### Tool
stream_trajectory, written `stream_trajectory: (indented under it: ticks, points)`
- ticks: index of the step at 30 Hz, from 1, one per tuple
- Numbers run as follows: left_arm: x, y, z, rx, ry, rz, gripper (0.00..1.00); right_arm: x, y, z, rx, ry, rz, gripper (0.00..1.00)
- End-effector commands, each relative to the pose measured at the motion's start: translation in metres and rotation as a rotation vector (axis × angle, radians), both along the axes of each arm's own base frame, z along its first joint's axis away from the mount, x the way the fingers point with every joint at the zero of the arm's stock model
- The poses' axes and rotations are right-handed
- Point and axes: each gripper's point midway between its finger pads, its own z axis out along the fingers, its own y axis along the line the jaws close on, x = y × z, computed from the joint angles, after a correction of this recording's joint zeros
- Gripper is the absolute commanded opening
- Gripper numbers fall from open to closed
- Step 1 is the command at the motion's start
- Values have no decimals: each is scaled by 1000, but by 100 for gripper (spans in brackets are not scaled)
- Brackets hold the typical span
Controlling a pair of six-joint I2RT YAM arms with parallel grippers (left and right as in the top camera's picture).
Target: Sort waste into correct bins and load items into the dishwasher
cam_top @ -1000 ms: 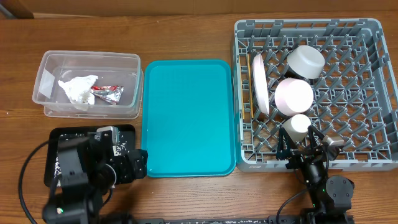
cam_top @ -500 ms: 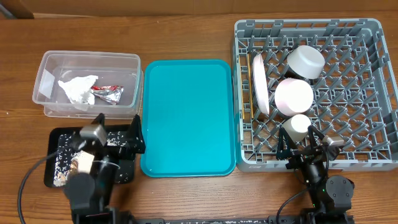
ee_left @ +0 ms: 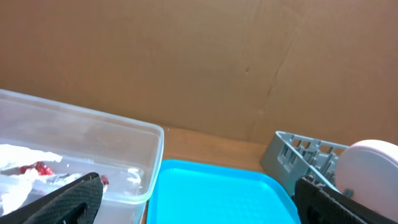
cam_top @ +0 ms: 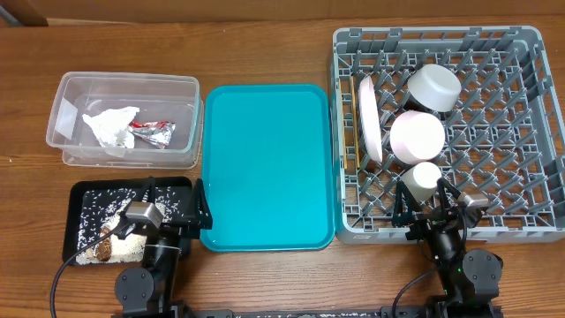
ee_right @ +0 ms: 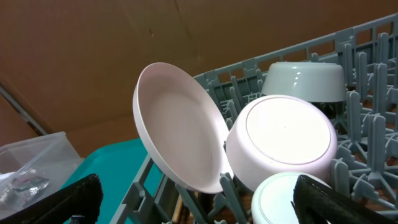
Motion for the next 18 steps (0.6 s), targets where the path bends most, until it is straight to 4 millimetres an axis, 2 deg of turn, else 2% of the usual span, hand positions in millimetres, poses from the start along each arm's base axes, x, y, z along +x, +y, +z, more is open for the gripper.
stream_trajectory:
  ticks: [1, 3, 7, 14, 18]
  points:
    - [-2, 1, 3, 21, -21, 16, 100, 0, 0, 2, 4, -11, -2, 100]
    - [-1, 1, -5, 50, 8, 18, 100, 0, 0, 2, 4, -11, -2, 100]
    - [0, 2, -42, 107, 151, 17, 100, 0, 0, 2, 4, -11, -2, 100]
    - [-1, -6, -42, 283, 127, -4, 100, 0, 0, 2, 4, -11, -2, 100]
    - [-1, -8, -42, 298, 124, -10, 100, 0, 0, 2, 4, -11, -2, 100]
